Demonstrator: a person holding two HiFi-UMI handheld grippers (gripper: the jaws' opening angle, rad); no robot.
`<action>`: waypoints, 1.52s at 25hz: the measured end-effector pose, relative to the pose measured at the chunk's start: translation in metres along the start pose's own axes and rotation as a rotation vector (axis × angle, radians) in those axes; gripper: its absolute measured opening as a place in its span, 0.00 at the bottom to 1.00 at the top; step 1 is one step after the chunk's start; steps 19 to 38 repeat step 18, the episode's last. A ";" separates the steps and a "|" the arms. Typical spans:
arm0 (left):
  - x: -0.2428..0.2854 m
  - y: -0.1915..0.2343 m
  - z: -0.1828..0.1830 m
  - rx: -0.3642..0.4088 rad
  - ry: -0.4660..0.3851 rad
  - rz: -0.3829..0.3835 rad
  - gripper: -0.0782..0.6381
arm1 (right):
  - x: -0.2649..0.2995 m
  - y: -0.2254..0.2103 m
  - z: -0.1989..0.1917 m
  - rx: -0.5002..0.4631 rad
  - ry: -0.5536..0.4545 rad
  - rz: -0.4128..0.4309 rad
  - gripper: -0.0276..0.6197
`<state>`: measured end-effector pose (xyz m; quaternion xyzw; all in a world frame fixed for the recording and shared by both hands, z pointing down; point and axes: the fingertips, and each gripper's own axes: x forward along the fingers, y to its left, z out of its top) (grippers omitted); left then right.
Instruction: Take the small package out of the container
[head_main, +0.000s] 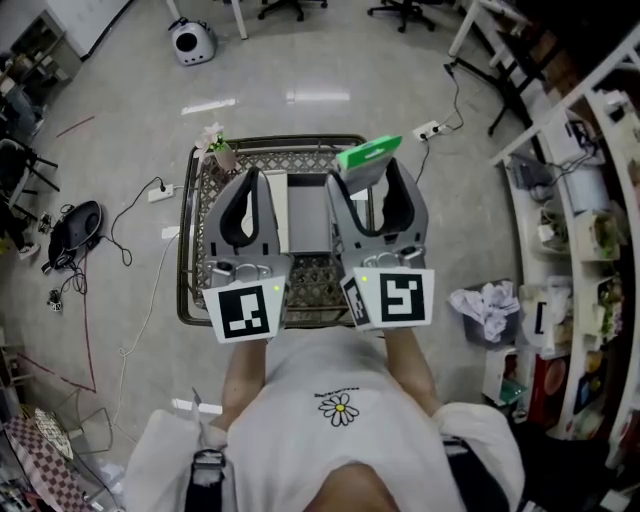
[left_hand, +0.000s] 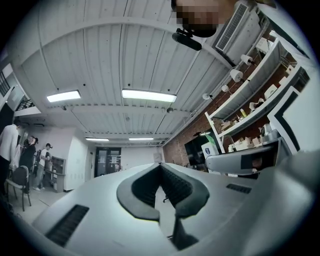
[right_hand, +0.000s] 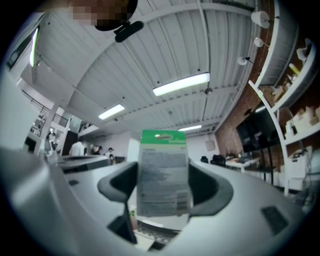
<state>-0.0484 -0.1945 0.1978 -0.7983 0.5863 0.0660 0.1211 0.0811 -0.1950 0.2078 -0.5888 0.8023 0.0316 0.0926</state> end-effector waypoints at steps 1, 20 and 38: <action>-0.001 -0.001 0.001 0.002 -0.002 0.000 0.14 | -0.001 0.000 0.001 -0.001 -0.003 0.001 0.53; -0.011 -0.003 0.005 0.011 0.001 0.016 0.14 | -0.012 -0.004 -0.003 0.080 0.008 0.007 0.53; -0.011 -0.003 0.005 0.011 0.001 0.016 0.14 | -0.012 -0.004 -0.003 0.080 0.008 0.007 0.53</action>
